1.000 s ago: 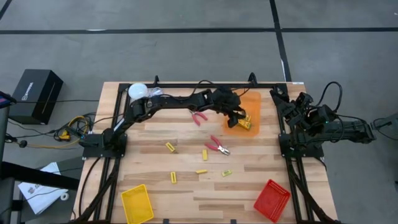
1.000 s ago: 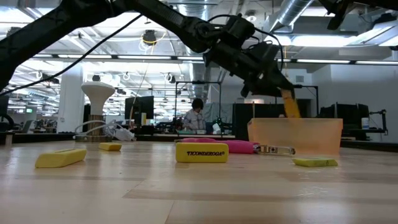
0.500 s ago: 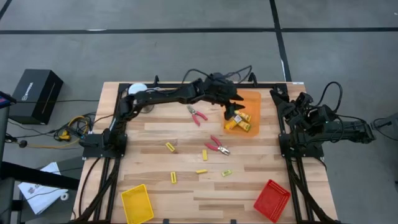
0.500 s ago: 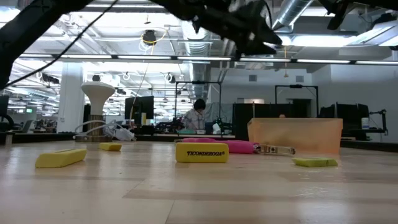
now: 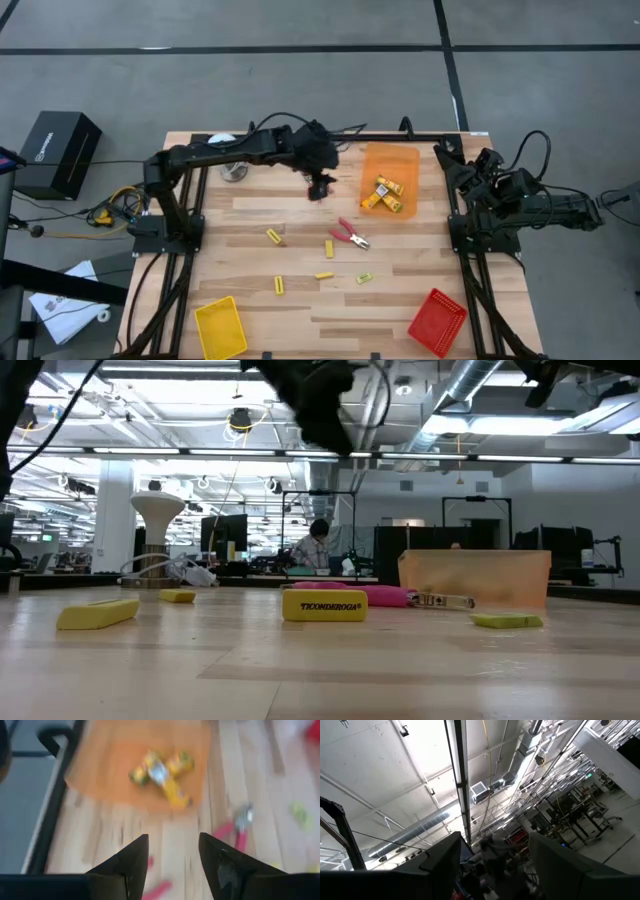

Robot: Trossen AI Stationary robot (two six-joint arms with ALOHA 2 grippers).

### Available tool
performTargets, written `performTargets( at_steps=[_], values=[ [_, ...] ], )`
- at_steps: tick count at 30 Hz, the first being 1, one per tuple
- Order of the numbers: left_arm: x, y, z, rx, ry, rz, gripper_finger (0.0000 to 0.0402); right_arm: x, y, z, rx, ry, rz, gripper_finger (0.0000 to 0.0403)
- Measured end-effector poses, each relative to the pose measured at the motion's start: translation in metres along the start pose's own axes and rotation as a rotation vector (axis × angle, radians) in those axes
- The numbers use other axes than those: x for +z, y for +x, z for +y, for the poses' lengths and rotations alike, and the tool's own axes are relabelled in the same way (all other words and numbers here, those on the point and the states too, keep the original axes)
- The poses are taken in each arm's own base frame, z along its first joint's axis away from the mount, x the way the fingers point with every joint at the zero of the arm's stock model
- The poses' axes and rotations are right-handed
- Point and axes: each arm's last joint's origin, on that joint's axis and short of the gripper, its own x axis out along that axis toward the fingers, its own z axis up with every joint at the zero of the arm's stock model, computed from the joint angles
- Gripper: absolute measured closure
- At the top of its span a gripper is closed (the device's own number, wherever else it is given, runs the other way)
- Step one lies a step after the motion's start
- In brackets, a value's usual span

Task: Pick & Place School Supplies
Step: Put the top pink pliers into the yellow bin

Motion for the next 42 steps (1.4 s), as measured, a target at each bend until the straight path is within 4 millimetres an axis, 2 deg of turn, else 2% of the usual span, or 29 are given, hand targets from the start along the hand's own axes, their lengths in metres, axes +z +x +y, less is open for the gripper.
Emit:
performTargets(
  at_steps=[5,11,22,33,38,42],
  values=[
    [-0.043,0.022,-0.009,-0.044,0.130,0.154,0.0234,0.001,0.000,0.000,-0.004,-0.001,-0.008,0.0178],
    [-0.070,0.037,-0.016,-0.093,0.283,0.236,0.0234,0.001,0.000,0.000,-0.008,-0.001,-0.011,0.0178],
    [-0.074,0.050,-0.013,-0.070,0.512,0.202,0.0234,0.001,0.000,0.000,-0.012,-0.002,-0.012,0.0178],
    [-0.100,0.101,-0.013,-0.112,0.529,0.338,0.0234,0.001,0.000,0.000,-0.011,0.005,-0.015,0.0178],
    [-0.106,0.112,-0.010,-0.099,0.579,0.372,0.0234,0.001,0.000,0.000,-0.011,0.007,-0.015,0.0178],
    [-0.102,0.113,-0.001,-0.058,0.569,0.325,0.0234,0.001,0.000,0.000,-0.011,0.007,-0.015,0.0178]
  ],
)
